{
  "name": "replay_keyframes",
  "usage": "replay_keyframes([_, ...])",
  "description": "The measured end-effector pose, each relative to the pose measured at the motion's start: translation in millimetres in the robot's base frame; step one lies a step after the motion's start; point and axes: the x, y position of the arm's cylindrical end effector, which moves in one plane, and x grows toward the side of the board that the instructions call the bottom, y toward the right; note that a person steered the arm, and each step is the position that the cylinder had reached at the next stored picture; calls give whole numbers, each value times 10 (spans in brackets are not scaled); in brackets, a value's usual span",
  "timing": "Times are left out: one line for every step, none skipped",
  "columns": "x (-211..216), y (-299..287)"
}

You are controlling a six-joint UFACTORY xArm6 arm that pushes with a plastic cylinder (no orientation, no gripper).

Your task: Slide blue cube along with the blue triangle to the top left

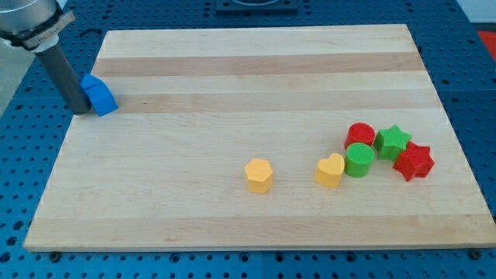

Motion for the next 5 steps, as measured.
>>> replay_keyframes([243, 0])
replay_keyframes([685, 10])
replay_keyframes([738, 432])
replay_keyframes([564, 808])
replay_keyframes([313, 849])
